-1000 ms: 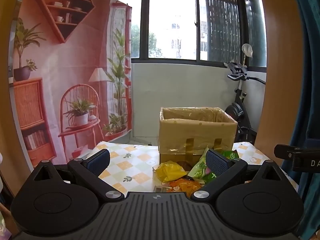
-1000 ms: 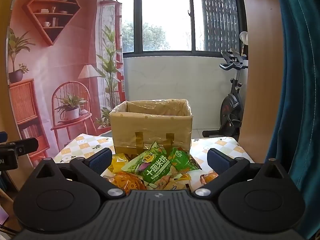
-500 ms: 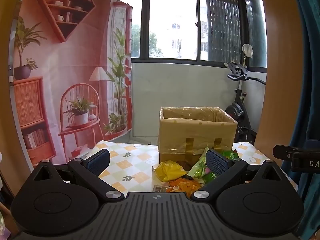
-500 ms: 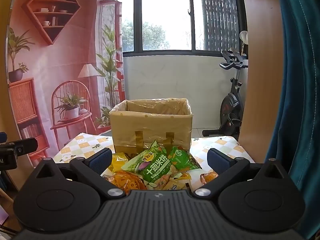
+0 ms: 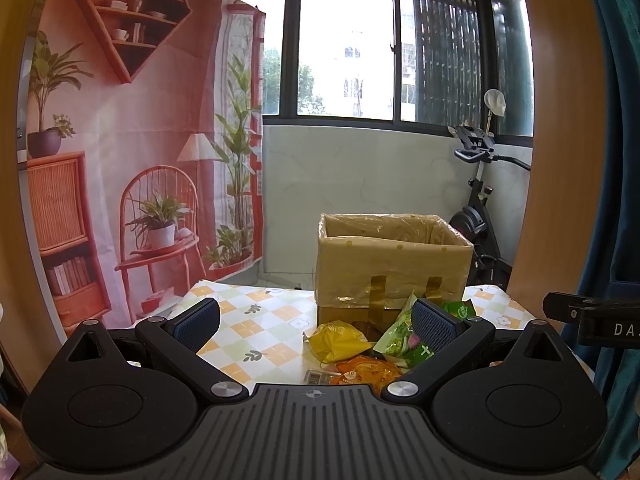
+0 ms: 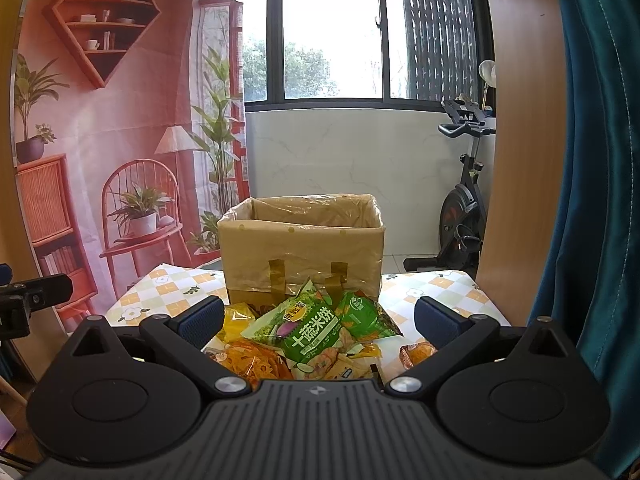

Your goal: Organize snacks

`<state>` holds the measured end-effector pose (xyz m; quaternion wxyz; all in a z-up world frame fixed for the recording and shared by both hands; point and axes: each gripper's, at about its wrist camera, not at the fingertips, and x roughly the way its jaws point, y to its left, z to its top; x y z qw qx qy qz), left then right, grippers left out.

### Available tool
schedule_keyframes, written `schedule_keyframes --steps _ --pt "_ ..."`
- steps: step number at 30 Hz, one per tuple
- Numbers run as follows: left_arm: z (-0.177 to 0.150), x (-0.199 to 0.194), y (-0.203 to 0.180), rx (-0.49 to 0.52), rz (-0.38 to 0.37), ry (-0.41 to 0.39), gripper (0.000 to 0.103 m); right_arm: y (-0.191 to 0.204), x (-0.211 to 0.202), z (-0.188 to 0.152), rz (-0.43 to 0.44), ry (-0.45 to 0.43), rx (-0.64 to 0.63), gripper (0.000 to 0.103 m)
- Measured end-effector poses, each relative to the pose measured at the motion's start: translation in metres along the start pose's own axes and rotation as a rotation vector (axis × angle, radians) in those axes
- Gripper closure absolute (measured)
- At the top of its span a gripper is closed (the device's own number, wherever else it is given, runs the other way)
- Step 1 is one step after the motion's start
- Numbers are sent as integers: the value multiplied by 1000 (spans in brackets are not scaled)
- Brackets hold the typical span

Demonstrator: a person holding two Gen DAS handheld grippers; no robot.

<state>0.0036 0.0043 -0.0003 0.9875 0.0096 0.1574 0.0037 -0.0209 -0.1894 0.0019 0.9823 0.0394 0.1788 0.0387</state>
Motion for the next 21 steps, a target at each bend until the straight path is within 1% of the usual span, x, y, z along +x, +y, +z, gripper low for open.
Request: schedule_keyframes --steps 21 --pt "0 1 0 0 -3 6 0 -2 2 -1 -4 2 0 0"
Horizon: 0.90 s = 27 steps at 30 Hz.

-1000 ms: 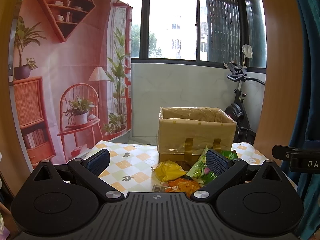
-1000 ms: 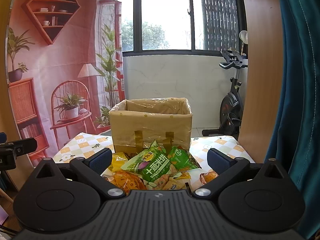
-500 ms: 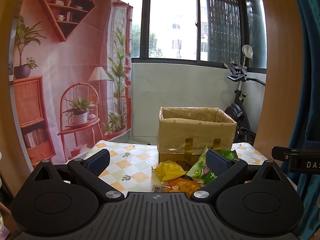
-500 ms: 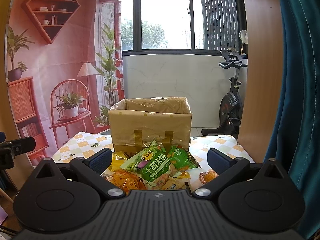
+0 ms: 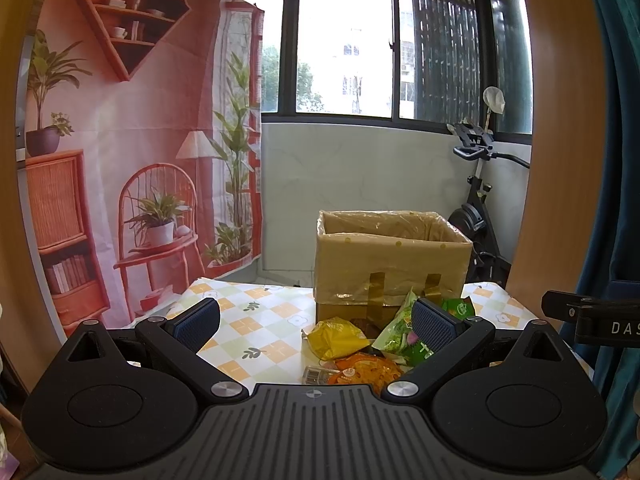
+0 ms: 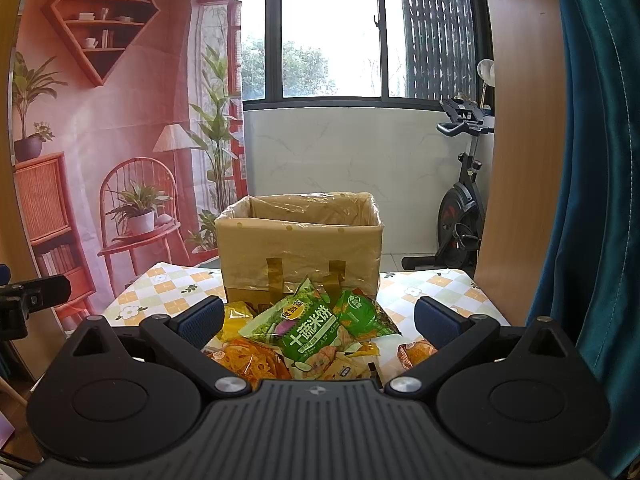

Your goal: Organize snacks

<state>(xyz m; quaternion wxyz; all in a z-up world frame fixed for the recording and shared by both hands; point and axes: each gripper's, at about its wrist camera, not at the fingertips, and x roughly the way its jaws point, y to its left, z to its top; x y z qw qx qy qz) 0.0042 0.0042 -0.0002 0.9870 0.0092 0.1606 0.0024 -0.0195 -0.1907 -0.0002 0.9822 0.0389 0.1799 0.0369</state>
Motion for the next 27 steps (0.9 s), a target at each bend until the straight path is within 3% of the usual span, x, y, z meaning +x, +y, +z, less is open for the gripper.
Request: schedule_keyframes --steps 27 --pt "-3 2 -3 0 1 11 0 0 1 -1 0 2 -1 0"
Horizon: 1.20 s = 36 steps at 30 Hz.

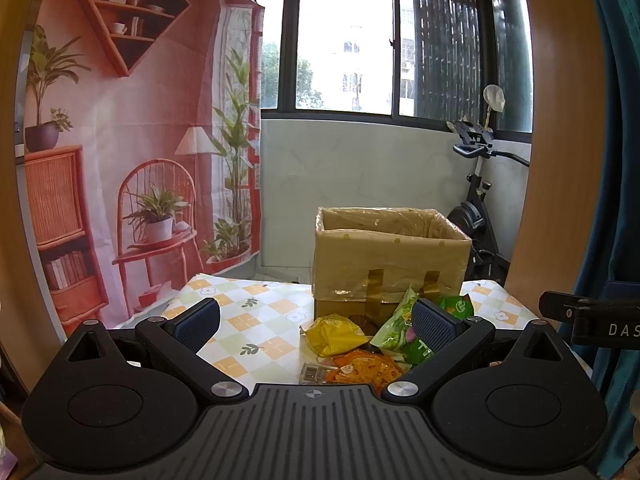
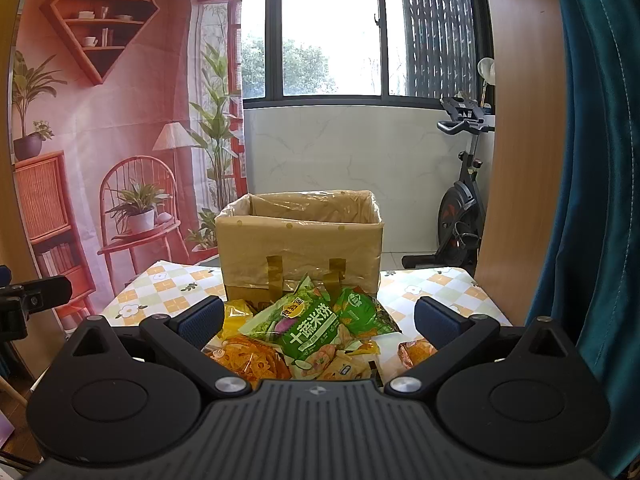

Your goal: Organize snacks

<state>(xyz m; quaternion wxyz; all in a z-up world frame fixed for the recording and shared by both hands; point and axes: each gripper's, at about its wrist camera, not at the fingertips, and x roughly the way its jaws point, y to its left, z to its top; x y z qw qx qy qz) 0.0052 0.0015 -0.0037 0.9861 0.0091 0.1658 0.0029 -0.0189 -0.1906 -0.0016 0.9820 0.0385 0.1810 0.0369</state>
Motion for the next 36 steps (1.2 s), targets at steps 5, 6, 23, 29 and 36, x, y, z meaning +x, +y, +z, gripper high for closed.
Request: schedule_keyframes --steps 5,6,23,29,36 --pt "1 3 1 -2 20 16 0 -1 2 -2 0 -1 0 0" --pt "2 5 2 -2 25 21 0 -2 2 -3 0 -6 1 0" --pt "26 90 29 64 28 -28 0 -63 70 27 -47 -144 84 0" --pt "-8 132 31 32 -30 97 0 -74 103 22 -59 -139 108 0" --pt "-78 171 29 21 -120 360 1 -74 140 -3 -55 -61 89 0"
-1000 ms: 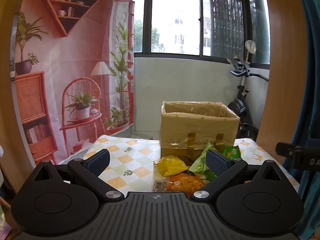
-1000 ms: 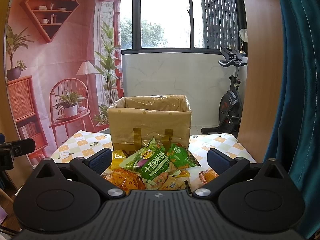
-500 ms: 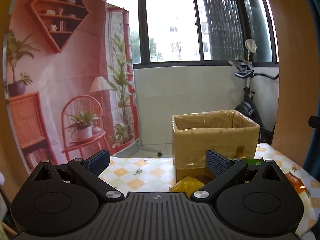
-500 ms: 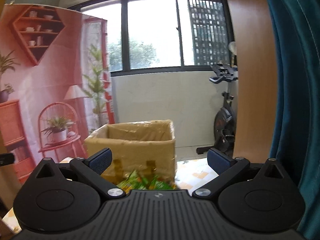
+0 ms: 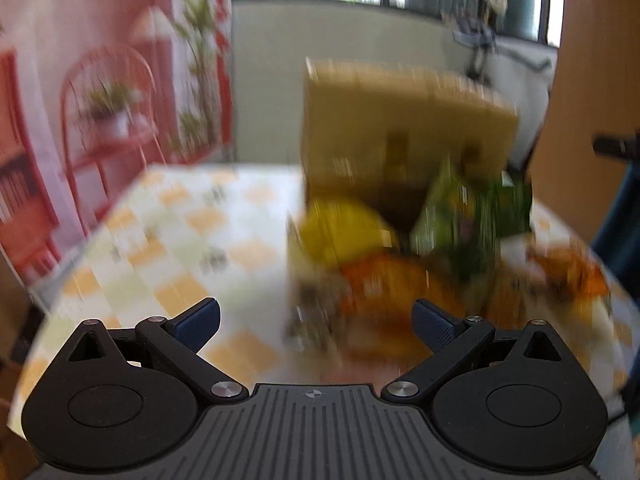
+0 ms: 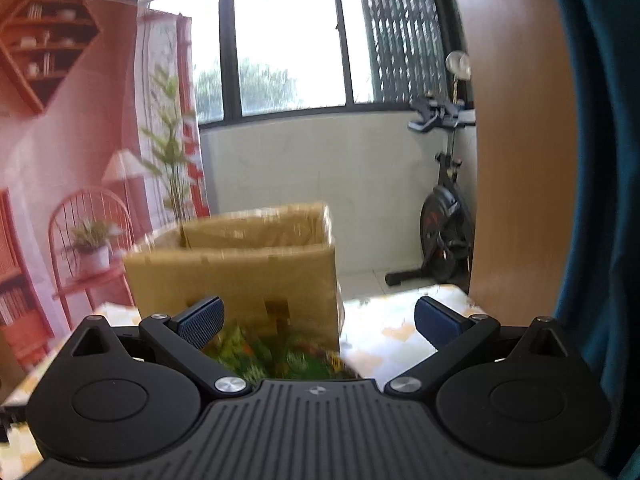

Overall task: Organize snacks
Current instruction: 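Lower both tools toward the snack pile in front of the box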

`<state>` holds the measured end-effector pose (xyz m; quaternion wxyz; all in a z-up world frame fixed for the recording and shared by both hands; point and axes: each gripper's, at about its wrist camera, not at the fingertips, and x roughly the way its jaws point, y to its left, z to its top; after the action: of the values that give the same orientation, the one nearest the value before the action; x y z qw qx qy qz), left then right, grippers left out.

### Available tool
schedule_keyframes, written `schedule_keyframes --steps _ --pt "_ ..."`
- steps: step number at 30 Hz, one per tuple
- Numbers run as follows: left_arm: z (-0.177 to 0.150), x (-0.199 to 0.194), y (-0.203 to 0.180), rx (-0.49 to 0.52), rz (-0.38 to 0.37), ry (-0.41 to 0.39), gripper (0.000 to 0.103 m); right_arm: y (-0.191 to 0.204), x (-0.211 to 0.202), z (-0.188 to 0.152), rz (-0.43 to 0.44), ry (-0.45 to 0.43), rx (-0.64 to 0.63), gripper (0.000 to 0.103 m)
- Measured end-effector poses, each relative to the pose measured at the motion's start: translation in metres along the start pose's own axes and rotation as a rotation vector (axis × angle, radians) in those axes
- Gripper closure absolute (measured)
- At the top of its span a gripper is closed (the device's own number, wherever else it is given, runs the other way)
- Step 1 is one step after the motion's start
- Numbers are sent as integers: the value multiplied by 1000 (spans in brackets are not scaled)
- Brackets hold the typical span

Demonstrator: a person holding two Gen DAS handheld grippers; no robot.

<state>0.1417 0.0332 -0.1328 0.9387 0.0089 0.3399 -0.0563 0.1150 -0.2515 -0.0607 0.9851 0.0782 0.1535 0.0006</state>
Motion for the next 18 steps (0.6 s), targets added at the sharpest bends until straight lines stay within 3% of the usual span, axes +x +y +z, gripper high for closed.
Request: schedule_keyframes --steps 7,11,18 --pt "-24 30 -7 94 -47 130 1 7 31 -39 25 131 -1 0" --pt "-29 39 -19 154 -56 174 1 9 41 -58 22 193 -5 0" --pt "-37 57 -25 171 -56 229 1 13 53 -79 23 281 -6 5"
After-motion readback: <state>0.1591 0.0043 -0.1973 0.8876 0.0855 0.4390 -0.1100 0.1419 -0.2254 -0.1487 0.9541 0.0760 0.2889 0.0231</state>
